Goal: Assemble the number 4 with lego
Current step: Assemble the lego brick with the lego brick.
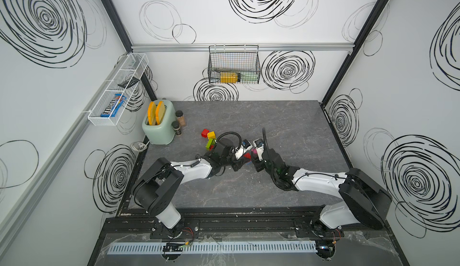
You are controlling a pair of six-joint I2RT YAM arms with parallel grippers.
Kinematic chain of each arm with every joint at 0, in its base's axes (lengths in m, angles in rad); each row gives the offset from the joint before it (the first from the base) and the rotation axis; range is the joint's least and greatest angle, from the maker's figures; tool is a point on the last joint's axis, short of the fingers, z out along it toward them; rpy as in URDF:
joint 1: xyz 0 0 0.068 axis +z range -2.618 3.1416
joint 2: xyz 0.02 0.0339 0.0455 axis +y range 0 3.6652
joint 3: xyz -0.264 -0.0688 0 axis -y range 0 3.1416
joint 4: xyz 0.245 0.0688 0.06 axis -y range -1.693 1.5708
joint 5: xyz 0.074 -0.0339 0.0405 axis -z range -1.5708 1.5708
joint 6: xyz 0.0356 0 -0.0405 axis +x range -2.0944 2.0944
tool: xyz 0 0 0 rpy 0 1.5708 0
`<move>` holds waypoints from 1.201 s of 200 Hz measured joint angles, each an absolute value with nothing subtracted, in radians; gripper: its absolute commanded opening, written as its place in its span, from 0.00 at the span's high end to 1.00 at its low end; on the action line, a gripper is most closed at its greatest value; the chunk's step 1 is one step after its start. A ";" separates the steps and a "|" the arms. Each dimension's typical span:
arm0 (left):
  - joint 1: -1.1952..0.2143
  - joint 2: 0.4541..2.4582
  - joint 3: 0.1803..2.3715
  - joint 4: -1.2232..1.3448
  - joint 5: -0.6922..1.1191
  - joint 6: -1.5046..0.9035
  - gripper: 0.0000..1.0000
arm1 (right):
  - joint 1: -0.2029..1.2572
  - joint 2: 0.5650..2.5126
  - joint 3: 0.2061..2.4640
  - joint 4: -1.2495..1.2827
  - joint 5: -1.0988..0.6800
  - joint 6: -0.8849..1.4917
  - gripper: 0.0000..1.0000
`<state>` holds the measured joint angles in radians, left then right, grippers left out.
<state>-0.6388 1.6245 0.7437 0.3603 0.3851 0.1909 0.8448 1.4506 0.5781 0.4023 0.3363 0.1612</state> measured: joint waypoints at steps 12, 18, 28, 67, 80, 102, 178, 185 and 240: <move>-0.633 1.625 0.739 0.368 0.396 0.190 1.00 | 0.844 1.449 0.578 0.402 0.333 0.159 1.00; -0.632 1.624 0.733 0.375 0.400 0.189 1.00 | 0.843 1.448 0.577 0.402 0.329 0.159 1.00; -0.630 1.618 0.718 0.389 0.403 0.188 1.00 | 0.841 1.445 0.575 0.402 0.323 0.158 1.00; -0.629 1.589 0.652 0.452 0.400 0.175 1.00 | 0.839 1.441 0.573 0.402 0.300 0.156 1.00; -0.630 1.588 0.645 0.466 0.396 0.169 1.00 | 0.838 1.441 0.573 0.402 0.296 0.156 1.00; -0.640 1.588 0.642 0.476 0.376 0.161 1.00 | 0.838 1.441 0.573 0.402 0.291 0.157 1.00; -0.666 1.604 0.685 0.424 0.332 0.149 1.00 | 0.832 1.443 0.564 0.415 0.287 0.179 1.00; -0.670 1.610 0.696 0.415 0.327 0.146 1.00 | 0.830 1.444 0.563 0.417 0.290 0.183 1.00; -0.683 1.630 0.712 0.409 0.311 0.127 1.00 | 0.823 1.454 0.562 0.418 0.302 0.191 1.00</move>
<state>-0.6830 1.6299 0.7120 0.4088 0.3107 0.1268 0.8234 1.4544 0.5625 0.4183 0.3019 0.1909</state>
